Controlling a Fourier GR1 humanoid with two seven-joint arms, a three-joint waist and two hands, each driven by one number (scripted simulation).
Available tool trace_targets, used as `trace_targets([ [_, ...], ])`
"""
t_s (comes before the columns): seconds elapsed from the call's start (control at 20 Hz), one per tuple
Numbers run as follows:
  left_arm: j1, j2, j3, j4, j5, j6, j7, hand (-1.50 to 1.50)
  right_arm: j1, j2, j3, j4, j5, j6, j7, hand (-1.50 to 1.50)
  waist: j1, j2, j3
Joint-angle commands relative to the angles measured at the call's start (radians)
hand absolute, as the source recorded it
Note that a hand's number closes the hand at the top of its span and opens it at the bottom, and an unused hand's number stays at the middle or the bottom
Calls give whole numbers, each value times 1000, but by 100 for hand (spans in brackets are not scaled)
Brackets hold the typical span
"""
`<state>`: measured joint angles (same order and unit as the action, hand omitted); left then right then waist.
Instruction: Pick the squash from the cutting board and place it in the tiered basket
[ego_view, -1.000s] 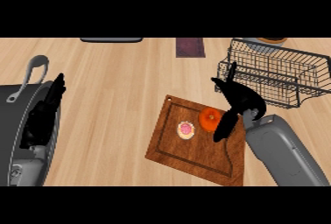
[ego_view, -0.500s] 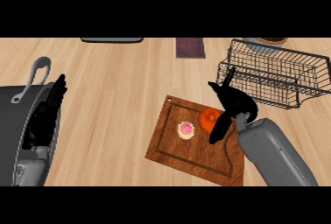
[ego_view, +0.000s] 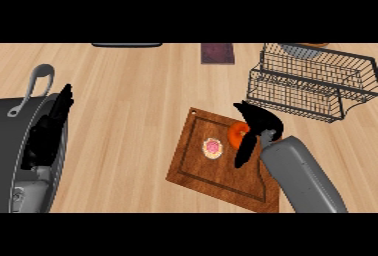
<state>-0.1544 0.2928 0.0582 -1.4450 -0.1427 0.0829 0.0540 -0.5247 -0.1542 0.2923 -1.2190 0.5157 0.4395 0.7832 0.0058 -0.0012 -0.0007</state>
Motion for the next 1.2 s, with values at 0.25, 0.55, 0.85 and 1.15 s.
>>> trace_targets([
  [0.25, -34, -15, 27, -20, -6, -30, 37, 0, 24, 81, -30, 108, 31, 26, -54, 150, -3, 2, 1],
  [0.55, -30, -31, 9, -21, -38, -4, 56, 0, -5, -12, 99, 216, 156, 41, -325, 150, 4, 3, 1],
  [0.85, 72, -36, 4, -133, -45, -31, 69, 0, 34, 103, -25, 82, 91, 32, -165, 150, 1, -1, 1],
  [1.15, -38, -44, 30, -8, -54, -14, 32, 0, 25, 83, -135, -89, 41, 15, -105, 150, -13, -2, 1],
])
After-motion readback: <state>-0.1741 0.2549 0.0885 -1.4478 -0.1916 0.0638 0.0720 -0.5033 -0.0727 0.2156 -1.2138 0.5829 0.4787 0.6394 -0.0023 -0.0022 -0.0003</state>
